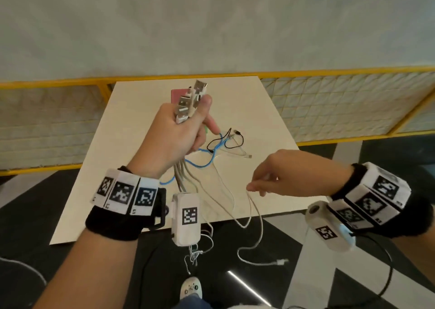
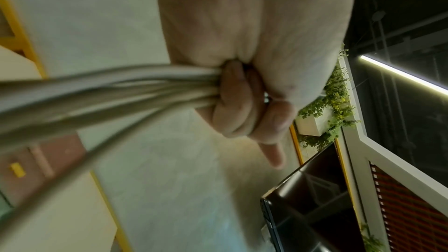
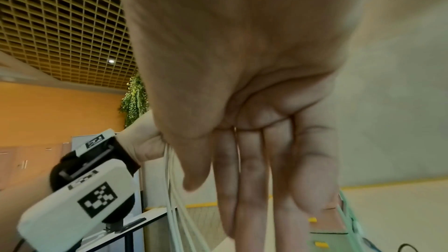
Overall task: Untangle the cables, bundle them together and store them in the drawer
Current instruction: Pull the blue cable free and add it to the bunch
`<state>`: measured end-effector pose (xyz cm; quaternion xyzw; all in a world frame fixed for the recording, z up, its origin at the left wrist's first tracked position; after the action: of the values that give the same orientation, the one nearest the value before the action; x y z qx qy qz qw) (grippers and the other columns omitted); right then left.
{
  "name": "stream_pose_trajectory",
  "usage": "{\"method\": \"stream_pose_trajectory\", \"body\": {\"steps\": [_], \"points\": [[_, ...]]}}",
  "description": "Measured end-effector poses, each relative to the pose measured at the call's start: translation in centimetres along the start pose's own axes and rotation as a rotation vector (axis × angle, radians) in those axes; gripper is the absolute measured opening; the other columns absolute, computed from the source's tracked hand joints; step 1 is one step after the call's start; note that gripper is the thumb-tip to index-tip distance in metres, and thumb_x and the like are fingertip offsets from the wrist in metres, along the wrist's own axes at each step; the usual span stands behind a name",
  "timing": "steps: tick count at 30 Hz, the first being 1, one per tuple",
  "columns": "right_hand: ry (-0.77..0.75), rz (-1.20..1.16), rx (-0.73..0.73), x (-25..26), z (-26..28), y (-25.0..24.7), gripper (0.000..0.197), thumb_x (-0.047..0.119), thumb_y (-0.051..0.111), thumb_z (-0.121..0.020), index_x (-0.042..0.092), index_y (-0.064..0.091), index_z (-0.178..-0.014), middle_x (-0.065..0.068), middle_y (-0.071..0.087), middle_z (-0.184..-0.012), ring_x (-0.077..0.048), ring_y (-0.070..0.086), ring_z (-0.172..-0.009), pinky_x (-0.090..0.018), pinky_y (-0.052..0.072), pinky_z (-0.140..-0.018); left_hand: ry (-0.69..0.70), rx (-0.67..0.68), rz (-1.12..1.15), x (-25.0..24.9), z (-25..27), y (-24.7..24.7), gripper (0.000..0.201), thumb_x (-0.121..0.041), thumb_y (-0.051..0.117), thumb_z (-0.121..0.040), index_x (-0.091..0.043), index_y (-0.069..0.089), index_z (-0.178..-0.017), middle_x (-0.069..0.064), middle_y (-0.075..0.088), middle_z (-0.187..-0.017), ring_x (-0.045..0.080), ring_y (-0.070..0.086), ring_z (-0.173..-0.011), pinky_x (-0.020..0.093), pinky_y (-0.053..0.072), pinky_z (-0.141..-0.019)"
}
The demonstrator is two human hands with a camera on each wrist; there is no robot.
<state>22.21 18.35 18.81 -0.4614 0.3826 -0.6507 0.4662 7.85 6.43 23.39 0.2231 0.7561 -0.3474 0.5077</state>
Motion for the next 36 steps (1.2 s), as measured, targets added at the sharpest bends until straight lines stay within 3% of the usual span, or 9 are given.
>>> {"method": "stream_pose_trajectory", "body": {"steps": [8,11,13,16,22,28,31,34,36], "points": [[-0.21,-0.645,-0.271,2.0,0.4,-1.5,0.038,0.027,0.044,-0.096,0.006,0.05,-0.127,0.002,0.059,-0.122,-0.003,0.055,-0.113,-0.017,0.043,-0.099,0.133,0.277,-0.045,-2.2,1.2,5.9,0.039,-0.036,0.038,-0.103,-0.026,0.075,-0.098,-0.013,0.072,-0.106,0.001,0.063,-0.104,0.021,0.047,-0.092],[-0.271,-0.894,-0.275,2.9,-0.5,-0.3,0.028,0.005,0.034,-0.1,-0.012,0.041,-0.122,-0.018,0.057,-0.107,-0.016,0.058,-0.1,-0.023,0.049,-0.095,0.027,0.25,-0.011,-1.6,1.3,6.7,0.033,-0.037,0.043,-0.101,-0.026,0.074,-0.107,-0.013,0.074,-0.101,-0.004,0.066,-0.094,0.011,0.05,-0.067],[-0.289,-1.037,-0.278,3.3,-1.1,0.5,0.027,0.009,0.029,-0.099,-0.012,0.042,-0.108,-0.014,0.049,-0.083,-0.025,0.053,-0.077,-0.038,0.056,-0.084,-0.038,0.164,0.076,-1.2,1.4,6.8,0.028,-0.035,0.05,-0.1,-0.025,0.066,-0.121,-0.004,0.075,-0.089,0.005,0.071,-0.082,0.026,0.056,-0.053],[-0.304,-1.198,-0.237,3.7,-1.8,0.8,0.017,0.02,0.029,-0.095,0.009,0.038,-0.087,-0.001,0.034,-0.068,-0.017,0.034,-0.058,-0.029,0.045,-0.057,-0.052,0.03,0.35,-1.1,1.3,6.5,0.042,-0.019,0.059,-0.096,-0.024,0.044,-0.135,0.012,0.068,-0.071,0.028,0.074,-0.083,0.037,0.06,-0.074],[-0.366,-1.084,-0.225,3.6,-3.3,0.4,0.019,0.02,0.028,-0.097,0.012,0.04,-0.084,-0.005,0.039,-0.07,-0.017,0.048,-0.059,-0.027,0.051,-0.062,0.006,-0.03,0.305,-1.9,0.4,5.2,0.012,-0.021,0.056,-0.098,-0.013,0.047,-0.096,0.012,0.066,-0.068,0.033,0.074,-0.075,0.032,0.057,-0.063],[-0.353,-1.164,-0.255,3.7,-5.0,-0.1,0.026,0.011,0.023,-0.103,0.014,0.036,-0.081,0.018,0.038,-0.058,0.001,0.029,-0.046,-0.013,0.026,-0.044,-0.067,0.136,0.412,-0.6,-0.2,4.0,0.04,-0.022,0.064,-0.088,-0.019,0.051,-0.125,0.011,0.076,-0.098,0.023,0.072,-0.098,0.032,0.054,-0.082],[-0.389,-1.114,-0.262,4.4,-6.3,-0.4,0.023,0.015,0.027,-0.101,0.012,0.038,-0.082,0.007,0.035,-0.064,-0.002,0.03,-0.05,-0.016,0.029,-0.047,-0.129,0.138,0.235,0.3,-0.6,3.2,0.036,-0.038,0.047,-0.099,-0.014,0.059,-0.076,0.006,0.077,-0.098,0.021,0.071,-0.101,0.039,0.054,-0.084],[-0.425,-0.909,-0.304,4.7,-8.0,-0.4,0.016,0.013,0.03,-0.101,0.011,0.039,-0.088,0.0,0.041,-0.07,-0.014,0.048,-0.058,-0.022,0.044,-0.057,0.009,-0.018,0.136,-0.2,-1.4,1.6,0.05,-0.038,0.035,-0.105,-0.015,0.043,-0.061,0.003,0.063,-0.065,0.024,0.073,-0.075,0.038,0.055,-0.078],[-0.449,-0.7,-0.265,4.5,-9.5,1.1,0.012,0.009,0.031,-0.101,0.009,0.038,-0.091,-0.006,0.045,-0.077,-0.023,0.056,-0.067,-0.021,0.046,-0.064,0.046,-0.15,0.285,0.0,-2.2,-0.4,0.046,-0.035,0.033,-0.106,-0.017,0.035,-0.063,-0.002,0.034,-0.053,0.015,0.049,-0.042,0.03,0.048,-0.051]]}}
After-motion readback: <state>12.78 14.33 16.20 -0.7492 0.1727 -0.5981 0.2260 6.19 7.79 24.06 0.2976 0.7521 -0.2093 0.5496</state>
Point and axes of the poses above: each hand's wrist, its own z-axis away from the middle knuckle, its own y-axis out of the palm, x = y × z, the point moved 5 cm from there along -z, towards the middle knuckle
